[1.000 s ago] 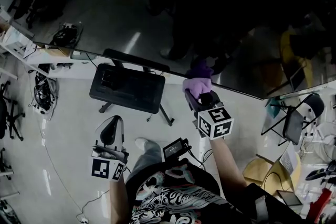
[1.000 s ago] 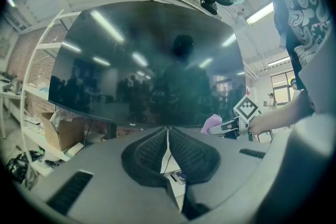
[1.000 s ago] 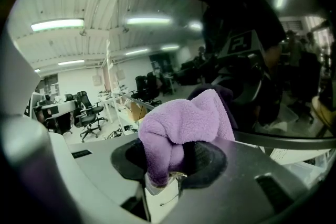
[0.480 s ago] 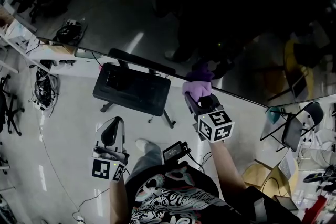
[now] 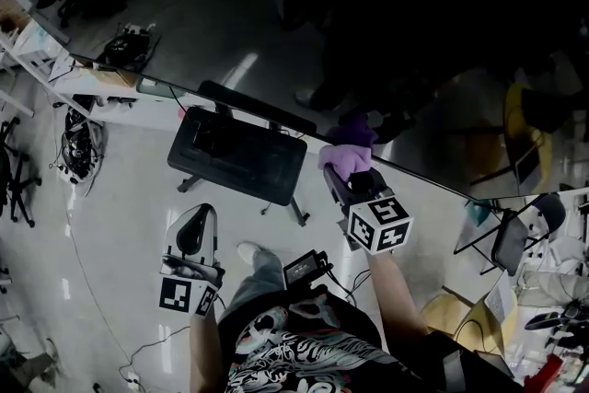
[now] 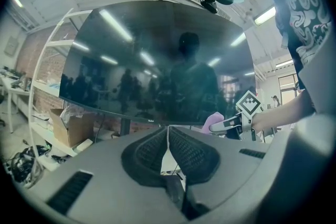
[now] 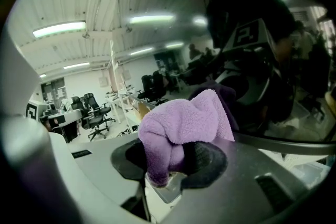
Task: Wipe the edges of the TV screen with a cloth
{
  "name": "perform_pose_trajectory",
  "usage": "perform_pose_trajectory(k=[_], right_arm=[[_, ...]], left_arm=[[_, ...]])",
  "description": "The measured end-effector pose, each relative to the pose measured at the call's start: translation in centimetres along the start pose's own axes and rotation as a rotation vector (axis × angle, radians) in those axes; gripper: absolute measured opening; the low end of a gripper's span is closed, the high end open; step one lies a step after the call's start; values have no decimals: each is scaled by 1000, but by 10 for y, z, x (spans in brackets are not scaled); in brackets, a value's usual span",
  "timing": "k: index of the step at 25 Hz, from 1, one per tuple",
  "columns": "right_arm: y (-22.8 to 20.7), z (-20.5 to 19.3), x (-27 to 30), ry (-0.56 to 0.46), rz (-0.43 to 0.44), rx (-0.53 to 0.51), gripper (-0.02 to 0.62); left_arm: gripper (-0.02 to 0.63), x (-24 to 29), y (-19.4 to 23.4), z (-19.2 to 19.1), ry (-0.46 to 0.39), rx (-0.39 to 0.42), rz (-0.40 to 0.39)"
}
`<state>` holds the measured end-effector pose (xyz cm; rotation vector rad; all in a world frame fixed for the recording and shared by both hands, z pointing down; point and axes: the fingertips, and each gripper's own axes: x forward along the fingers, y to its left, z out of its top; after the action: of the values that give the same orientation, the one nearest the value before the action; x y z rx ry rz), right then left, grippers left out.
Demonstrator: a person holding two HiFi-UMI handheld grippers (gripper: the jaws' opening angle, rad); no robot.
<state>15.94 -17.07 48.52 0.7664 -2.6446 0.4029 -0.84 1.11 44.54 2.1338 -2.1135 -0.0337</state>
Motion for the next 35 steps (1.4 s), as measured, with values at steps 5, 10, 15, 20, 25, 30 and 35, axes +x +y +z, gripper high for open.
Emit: perform_pose_trajectory(k=[5, 10, 15, 20, 25, 30, 35], right_arm=[[11, 4, 8, 6, 24, -8, 156], [21, 7, 23, 12, 46, -12, 156], [31, 10, 34, 20, 71, -18, 155], [41, 14, 45, 24, 94, -22, 156], [53, 18, 60, 25, 114, -25, 156], [66, 25, 76, 27, 136, -24, 155], [77, 31, 90, 28, 147, -23, 156]], left_arm=[[26, -3, 8, 0, -1, 3, 13], [25, 0, 21, -1, -4, -6, 23], [25, 3, 31, -1, -7, -15, 31], [25, 6, 40, 1, -10, -23, 36], [25, 8, 56, 2, -13, -18, 46], [25, 13, 72, 5, -12, -16, 53], [25, 19, 85, 18, -74, -19, 39]])
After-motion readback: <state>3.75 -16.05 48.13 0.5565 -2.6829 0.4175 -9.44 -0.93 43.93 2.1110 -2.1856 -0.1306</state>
